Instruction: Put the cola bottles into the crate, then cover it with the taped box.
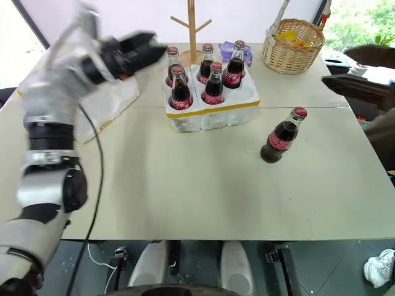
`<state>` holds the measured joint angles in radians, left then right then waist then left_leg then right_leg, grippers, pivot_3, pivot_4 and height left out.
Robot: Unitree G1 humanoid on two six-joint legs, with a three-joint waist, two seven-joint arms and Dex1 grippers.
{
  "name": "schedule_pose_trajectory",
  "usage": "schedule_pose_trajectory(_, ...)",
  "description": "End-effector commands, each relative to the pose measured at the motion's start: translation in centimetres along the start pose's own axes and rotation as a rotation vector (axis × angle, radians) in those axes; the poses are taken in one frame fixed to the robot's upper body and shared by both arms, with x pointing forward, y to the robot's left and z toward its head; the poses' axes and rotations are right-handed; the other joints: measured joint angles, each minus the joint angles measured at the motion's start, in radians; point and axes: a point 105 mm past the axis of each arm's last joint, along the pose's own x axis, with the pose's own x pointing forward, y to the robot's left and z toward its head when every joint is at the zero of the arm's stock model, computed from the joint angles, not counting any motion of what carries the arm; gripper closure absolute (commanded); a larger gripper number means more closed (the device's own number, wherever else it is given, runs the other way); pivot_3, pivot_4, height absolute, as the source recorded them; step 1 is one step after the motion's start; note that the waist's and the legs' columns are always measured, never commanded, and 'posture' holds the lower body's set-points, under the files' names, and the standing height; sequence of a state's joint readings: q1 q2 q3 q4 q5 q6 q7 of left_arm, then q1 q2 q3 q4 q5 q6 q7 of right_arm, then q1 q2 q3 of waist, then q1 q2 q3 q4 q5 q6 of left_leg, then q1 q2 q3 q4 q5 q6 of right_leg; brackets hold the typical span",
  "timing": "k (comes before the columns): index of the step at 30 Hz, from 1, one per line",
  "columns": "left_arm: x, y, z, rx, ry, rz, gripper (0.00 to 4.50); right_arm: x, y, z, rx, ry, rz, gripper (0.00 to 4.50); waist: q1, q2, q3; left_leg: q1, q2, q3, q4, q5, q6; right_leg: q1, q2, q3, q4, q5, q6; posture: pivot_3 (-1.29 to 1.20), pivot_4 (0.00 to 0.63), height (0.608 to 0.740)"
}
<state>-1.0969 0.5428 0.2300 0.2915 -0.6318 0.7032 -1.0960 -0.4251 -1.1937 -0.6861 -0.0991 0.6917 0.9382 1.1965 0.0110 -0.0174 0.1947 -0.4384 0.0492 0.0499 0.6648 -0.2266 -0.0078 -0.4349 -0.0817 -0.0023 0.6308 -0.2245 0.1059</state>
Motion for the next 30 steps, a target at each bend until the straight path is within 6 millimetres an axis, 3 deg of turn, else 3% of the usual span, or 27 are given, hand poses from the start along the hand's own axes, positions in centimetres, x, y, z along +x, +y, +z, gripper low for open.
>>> schedule_pose_trajectory(1,-0.5,-3.8,-0.6,-0.018,0.086,-0.175,0.02,-1.6,1.5,-1.8,0.01,0.033,-0.057,0.0,0.003,0.001,-0.001,0.003,0.0,0.0,0.0,0.0,0.0,0.004,0.0,0.0,-0.001,0.0,0.0,0.0,0.15,0.74)
schedule_pose_trajectory(4,-1.5,-5.5,-3.9,0.006,0.262,-0.246,0.02,-1.7,2.3,-5.1,0.08,0.077,-0.117,0.0,-0.001,0.0,-0.002,0.013,0.0,0.0,0.0,-0.001,-0.001,0.014,-0.001,0.0,-0.003,-0.003,-0.004,0.0,0.15,0.74)
schedule_pose_trajectory(6,-2.3,-6.3,-7.1,0.033,0.406,-0.287,0.02,-0.8,2.9,-8.2,0.104,0.101,-0.187,0.0,-0.003,0.0,-0.002,0.013,0.0,0.001,0.0,0.0,-0.001,0.014,0.0,0.001,-0.002,-0.003,-0.004,0.0,0.15,0.74)
schedule_pose_trajectory(8,-2.6,-6.8,-8.8,0.059,0.478,-0.322,0.02,0.2,3.4,-10.3,0.133,0.102,-0.236,0.0,-0.006,0.0,-0.002,0.013,0.0,0.0,0.0,0.0,-0.001,0.013,0.0,0.001,-0.002,-0.003,-0.005,0.0,0.15,0.74)
schedule_pose_trajectory(12,-2.0,-6.9,-9.1,0.07,0.472,-0.338,0.02,1.8,3.8,-11.9,0.182,0.071,-0.269,0.0,-0.009,0.001,-0.002,0.011,0.0,0.002,0.0,0.0,-0.001,0.01,0.0,0.003,-0.001,-0.003,-0.005,0.0,0.15,0.74)
schedule_pose_trajectory(16,-1.5,-6.9,-9.4,0.077,0.454,-0.335,0.02,4.1,3.0,-13.6,0.247,0.018,-0.335,0.0,-0.009,0.001,-0.002,0.011,0.0,0.001,0.0,0.0,-0.001,0.01,0.0,0.003,-0.001,-0.003,-0.005,0.0,0.15,0.74)
schedule_pose_trajectory(30,-1.0,-6.5,-8.7,0.081,0.413,-0.294,0.02,8.5,2.2,-15.4,0.332,-0.013,-0.322,0.0,-0.005,0.001,-0.002,0.011,0.0,0.001,-0.001,0.0,0.0,0.01,0.001,0.003,-0.002,-0.003,-0.004,0.0,0.15,0.74)
